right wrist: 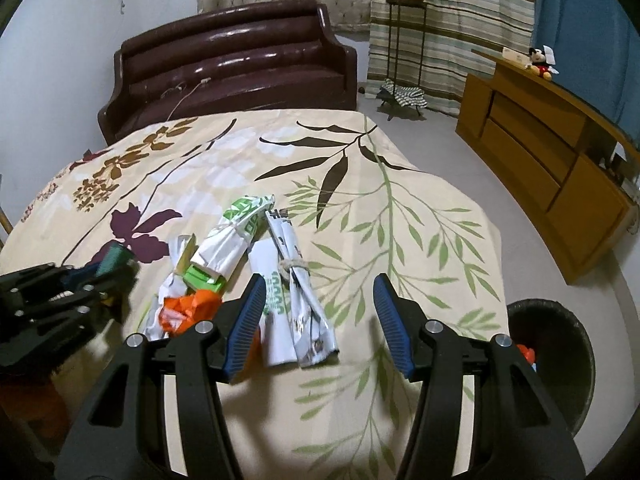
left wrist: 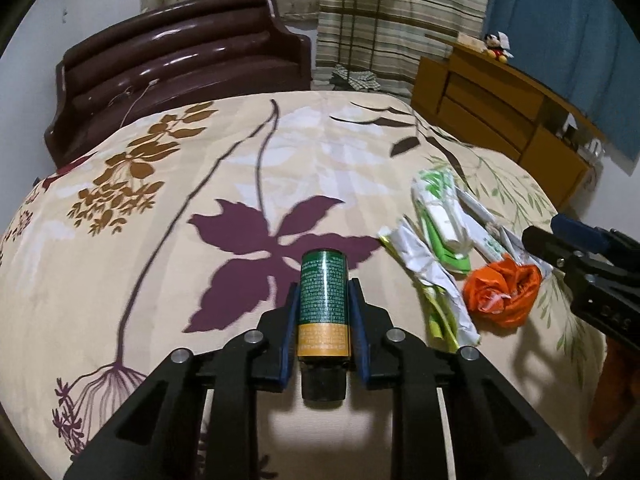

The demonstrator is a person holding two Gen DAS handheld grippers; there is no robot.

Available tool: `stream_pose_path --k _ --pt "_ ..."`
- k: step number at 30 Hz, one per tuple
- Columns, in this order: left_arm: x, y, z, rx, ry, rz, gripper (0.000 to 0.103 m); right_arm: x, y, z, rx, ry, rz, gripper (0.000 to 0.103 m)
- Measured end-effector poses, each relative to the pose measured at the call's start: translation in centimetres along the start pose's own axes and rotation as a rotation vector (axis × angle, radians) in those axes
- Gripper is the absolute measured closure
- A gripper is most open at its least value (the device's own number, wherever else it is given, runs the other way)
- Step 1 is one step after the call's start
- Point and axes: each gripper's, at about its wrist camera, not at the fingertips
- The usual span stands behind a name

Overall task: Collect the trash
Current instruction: 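Grasp the string-tied white wrapper with the right tool while the left tool holds the can, then carry the can and white wrapper over the bin and open both tools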

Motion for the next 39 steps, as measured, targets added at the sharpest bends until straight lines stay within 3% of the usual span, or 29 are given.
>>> stream_pose_path --k 18,26,39 --pt "0.0 0.0 1.8 0.039 0.043 -0.006 0.079 -3.3 0.5 0.9 0.054 0.029 0.12 0.086" --pt "0.1 -0.2 1.7 0.038 0.042 -0.007 0.079 -2.2 -0.5 0.5 0.042 0.028 0.114 0.087" --pt "2.7 -1.5 -1.9 0.026 0.023 -0.066 0.079 3.3 -3.4 -2.8 -0.061 -0.02 0.007 0.087"
Point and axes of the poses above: each gripper's, at about its wrist camera, not at the fingertips, and x roughly against the way its jaws point, z to its left, y to its top, and after that the axes turned 4 degrees about -y, right-handed
